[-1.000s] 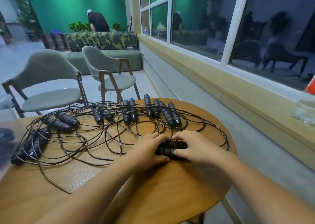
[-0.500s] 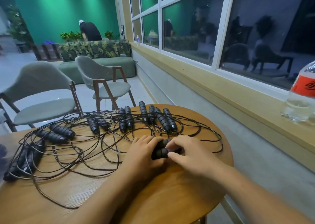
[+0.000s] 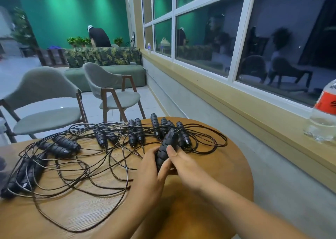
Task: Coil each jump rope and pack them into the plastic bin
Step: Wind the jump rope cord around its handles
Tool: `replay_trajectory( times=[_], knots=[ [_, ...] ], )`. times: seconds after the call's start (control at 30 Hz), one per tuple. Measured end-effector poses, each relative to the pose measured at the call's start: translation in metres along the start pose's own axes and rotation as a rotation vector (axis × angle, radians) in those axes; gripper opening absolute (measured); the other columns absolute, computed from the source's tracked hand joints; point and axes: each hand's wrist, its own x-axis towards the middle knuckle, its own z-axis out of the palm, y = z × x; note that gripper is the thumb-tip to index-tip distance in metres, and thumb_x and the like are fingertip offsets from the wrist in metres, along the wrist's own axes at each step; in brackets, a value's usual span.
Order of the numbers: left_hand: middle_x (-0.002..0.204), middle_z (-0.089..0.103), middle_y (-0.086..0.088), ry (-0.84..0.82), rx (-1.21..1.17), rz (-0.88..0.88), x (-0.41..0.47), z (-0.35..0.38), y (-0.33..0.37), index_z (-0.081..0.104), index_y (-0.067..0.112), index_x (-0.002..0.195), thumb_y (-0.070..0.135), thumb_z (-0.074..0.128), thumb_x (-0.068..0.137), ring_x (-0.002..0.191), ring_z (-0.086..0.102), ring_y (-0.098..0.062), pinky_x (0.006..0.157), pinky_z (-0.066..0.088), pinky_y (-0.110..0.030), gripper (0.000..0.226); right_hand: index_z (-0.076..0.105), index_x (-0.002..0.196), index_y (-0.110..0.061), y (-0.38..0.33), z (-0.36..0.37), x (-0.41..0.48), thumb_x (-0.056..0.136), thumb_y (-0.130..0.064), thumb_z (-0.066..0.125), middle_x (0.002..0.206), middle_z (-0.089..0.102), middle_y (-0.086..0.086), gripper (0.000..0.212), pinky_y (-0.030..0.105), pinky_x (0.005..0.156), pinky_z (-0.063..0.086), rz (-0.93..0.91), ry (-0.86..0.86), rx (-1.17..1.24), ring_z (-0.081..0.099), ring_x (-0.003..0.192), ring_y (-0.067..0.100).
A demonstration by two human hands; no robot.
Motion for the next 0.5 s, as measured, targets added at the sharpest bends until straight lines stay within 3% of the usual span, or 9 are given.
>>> replay_trajectory(
  times=[0.07,0.13,0.27,0.37,0.43,0.5],
  knots=[
    [0.125,0.058,0.018,0.033,0.033,-0.019,-0.008,-0.004,0.002,0.046,0.034,0.141,0.047,0.057,0.101,0.112,0.056,0.010,0.090,0.048,-0.010,0.043,0.056,0.137,-0.048,0.000,0.019,0.004,0.077,-0.103,0.039,0.135,0.069,-0.011,0.083,0.049,0.120,0.044,-0.016,0.013,-0.005,0.061,0.133,0.015],
    [0.127,0.052,0.018,0.050,0.069,-0.030,-0.016,-0.013,0.002,0.040,0.038,0.139,0.043,0.053,0.103,0.114,0.051,0.012,0.087,0.044,-0.009,0.039,0.058,0.126,-0.051,-0.003,0.036,0.007,0.076,-0.104,0.039,0.131,0.071,-0.013,0.075,0.048,0.119,0.045,-0.029,0.042,0.033,0.062,0.131,0.014],
    [0.119,0.048,0.018,0.111,0.298,0.025,-0.031,-0.046,0.002,0.043,0.035,0.137,0.056,0.038,0.102,0.111,0.047,-0.007,0.097,0.046,-0.035,0.042,0.058,0.130,-0.050,-0.018,0.067,-0.003,0.095,-0.080,0.043,0.124,0.074,-0.017,0.049,0.041,0.116,0.047,-0.071,-0.006,0.157,0.066,0.122,0.003],
    [0.117,0.041,0.017,0.078,0.439,0.027,-0.042,-0.076,0.008,0.040,0.037,0.136,0.068,0.022,0.097,0.113,0.042,-0.010,0.101,0.042,-0.038,0.053,0.061,0.133,-0.048,-0.034,0.086,-0.013,0.103,-0.068,0.045,0.122,0.077,-0.013,0.039,0.039,0.112,0.051,-0.078,-0.054,0.253,0.070,0.118,0.003],
    [0.116,0.036,0.018,0.018,0.495,0.017,-0.050,-0.097,0.016,0.038,0.041,0.134,0.070,0.015,0.095,0.115,0.038,-0.009,0.104,0.038,-0.036,0.053,0.065,0.130,-0.040,-0.043,0.097,-0.018,0.105,-0.063,0.049,0.117,0.078,-0.005,0.038,0.037,0.096,0.060,-0.078,-0.089,0.311,0.075,0.109,0.009],
    [0.116,0.035,0.018,-0.025,0.515,0.022,-0.055,-0.122,0.019,0.043,0.042,0.130,0.069,0.014,0.096,0.117,0.038,-0.007,0.104,0.038,-0.036,0.053,0.068,0.130,-0.030,-0.054,0.104,-0.024,0.107,-0.056,0.052,0.108,0.077,0.000,0.038,0.029,0.071,0.060,-0.067,-0.142,0.405,0.075,0.090,0.011]
  ],
)
